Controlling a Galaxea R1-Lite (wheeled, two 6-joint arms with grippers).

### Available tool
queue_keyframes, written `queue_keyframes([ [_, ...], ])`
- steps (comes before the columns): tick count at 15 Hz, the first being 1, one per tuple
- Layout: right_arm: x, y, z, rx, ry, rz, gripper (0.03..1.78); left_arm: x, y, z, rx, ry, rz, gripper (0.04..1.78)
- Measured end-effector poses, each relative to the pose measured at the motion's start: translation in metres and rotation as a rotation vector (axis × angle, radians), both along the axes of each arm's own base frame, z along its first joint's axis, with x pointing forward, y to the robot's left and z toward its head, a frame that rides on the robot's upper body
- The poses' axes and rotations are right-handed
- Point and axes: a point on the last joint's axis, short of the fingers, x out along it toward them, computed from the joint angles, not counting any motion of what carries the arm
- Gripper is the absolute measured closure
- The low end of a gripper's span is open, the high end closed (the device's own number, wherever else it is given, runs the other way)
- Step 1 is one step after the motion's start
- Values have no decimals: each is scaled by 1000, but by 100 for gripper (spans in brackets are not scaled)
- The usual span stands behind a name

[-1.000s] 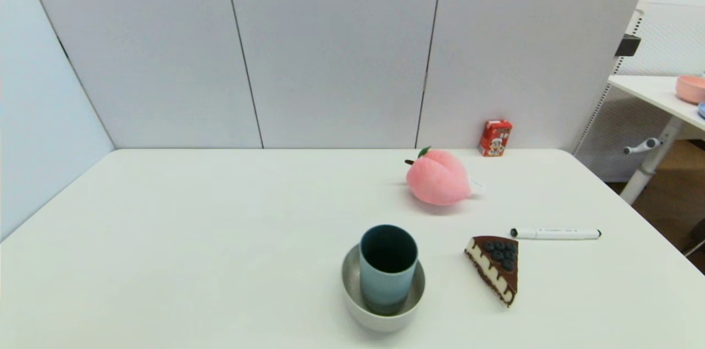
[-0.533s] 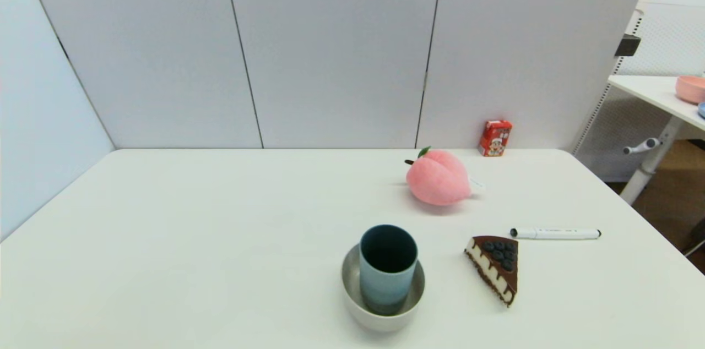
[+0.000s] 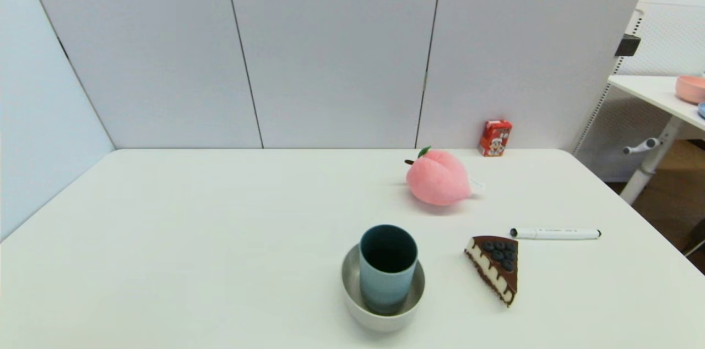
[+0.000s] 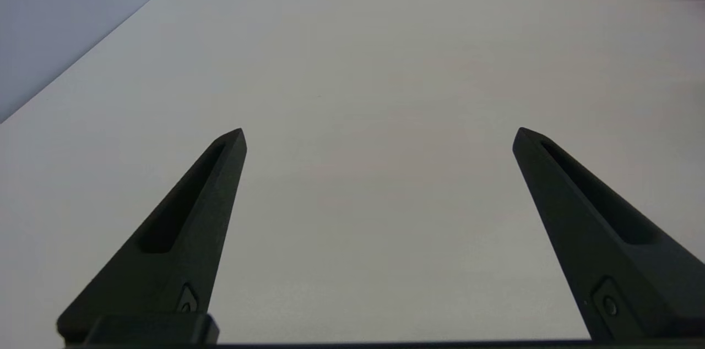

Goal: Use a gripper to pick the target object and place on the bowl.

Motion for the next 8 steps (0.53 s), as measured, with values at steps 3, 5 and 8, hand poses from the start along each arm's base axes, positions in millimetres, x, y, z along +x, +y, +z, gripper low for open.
queue_keyframes([
  [3, 0, 0, 0, -6, 0, -3, 10, 0, 0, 0, 0, 0, 0, 11],
  [5, 0, 0, 0, 13, -1, -21, 10, 0, 0, 0, -1, 0, 0, 11],
  [8, 0, -1, 0, 48, -3, -35, 10, 0, 0, 0, -2, 0, 0, 11],
])
